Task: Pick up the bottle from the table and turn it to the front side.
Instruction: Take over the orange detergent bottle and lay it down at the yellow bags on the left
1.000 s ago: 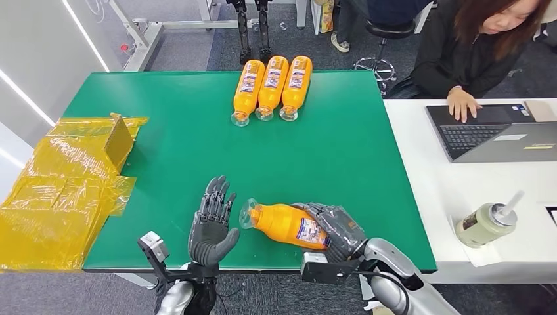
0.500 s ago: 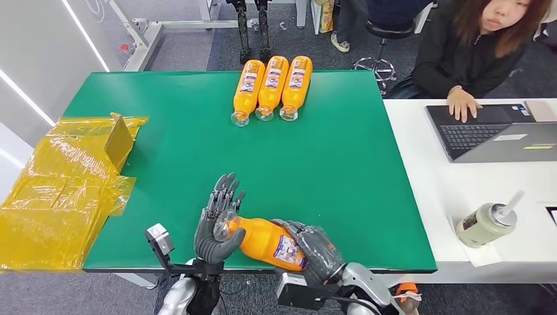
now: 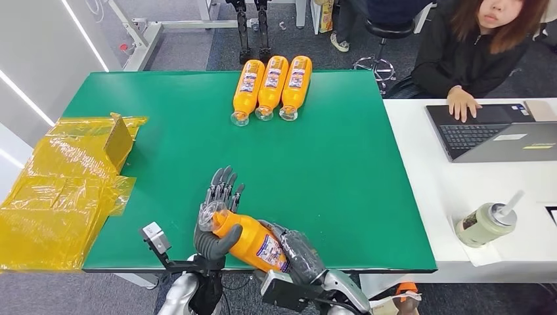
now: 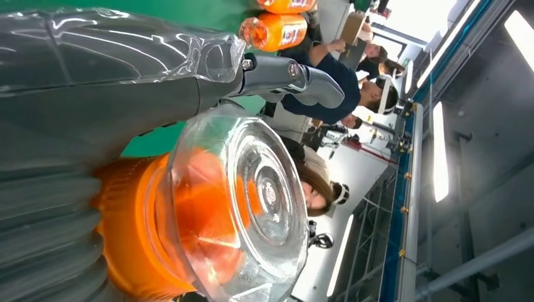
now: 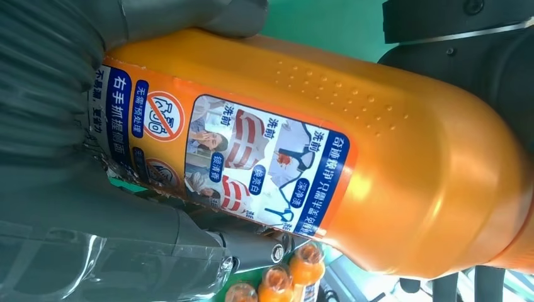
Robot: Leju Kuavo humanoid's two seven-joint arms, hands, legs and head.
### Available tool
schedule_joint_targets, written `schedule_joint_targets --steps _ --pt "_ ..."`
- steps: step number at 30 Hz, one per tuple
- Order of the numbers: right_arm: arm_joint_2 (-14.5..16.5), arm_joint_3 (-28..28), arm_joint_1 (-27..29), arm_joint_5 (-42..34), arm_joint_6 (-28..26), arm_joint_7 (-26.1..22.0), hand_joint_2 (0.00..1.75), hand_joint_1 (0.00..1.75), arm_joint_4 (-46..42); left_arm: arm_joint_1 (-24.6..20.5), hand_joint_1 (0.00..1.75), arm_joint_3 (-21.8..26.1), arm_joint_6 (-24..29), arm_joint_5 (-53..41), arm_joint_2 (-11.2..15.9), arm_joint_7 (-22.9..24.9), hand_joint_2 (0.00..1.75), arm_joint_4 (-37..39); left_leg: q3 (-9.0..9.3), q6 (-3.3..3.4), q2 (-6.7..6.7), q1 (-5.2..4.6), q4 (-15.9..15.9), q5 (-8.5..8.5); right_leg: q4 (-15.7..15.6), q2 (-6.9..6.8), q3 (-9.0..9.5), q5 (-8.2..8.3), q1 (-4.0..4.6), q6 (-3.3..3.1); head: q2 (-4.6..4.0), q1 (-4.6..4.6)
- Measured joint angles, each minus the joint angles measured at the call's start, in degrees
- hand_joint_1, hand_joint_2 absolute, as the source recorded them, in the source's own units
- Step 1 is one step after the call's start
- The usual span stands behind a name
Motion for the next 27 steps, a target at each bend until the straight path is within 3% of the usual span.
schedule_joint_targets --steps 1,15,27 --pt "0.23 0.01 -0.29 -0.34 0.08 -0.42 1.75 1.75 0.66 0.01 1.74 0.0 0.3 0.2 0.02 -0.01 1.75 -0.02 -0.01 0.0 0.0 0.0 0.0 0.0 0.0 0.0 0.0 0.0 0.0 0.0 0.0 -0.01" --pt "2.03 1.75 -6.37 -4.13 1.59 -5.21 1.75 1.75 9.55 1.48 1.75 0.26 3.18 2.18 1.01 -0.15 1.75 -2.98 0.01 0.0 -0.01 0.01 0.0 0.01 0.01 0.0 0.02 0.0 0.0 0.0 0.0 0.01" --pt "3.07 2.74 -8.48 -4.53 1.61 -6.0 1.75 1.72 12.41 2.1 1.75 0.81 3.65 2.68 1.36 -0.05 1.75 -4.19 0.07 -0.01 0.0 0.01 0.0 0.02 0.02 0.0 0.08 0.01 0.01 -0.01 0.0 -0.01"
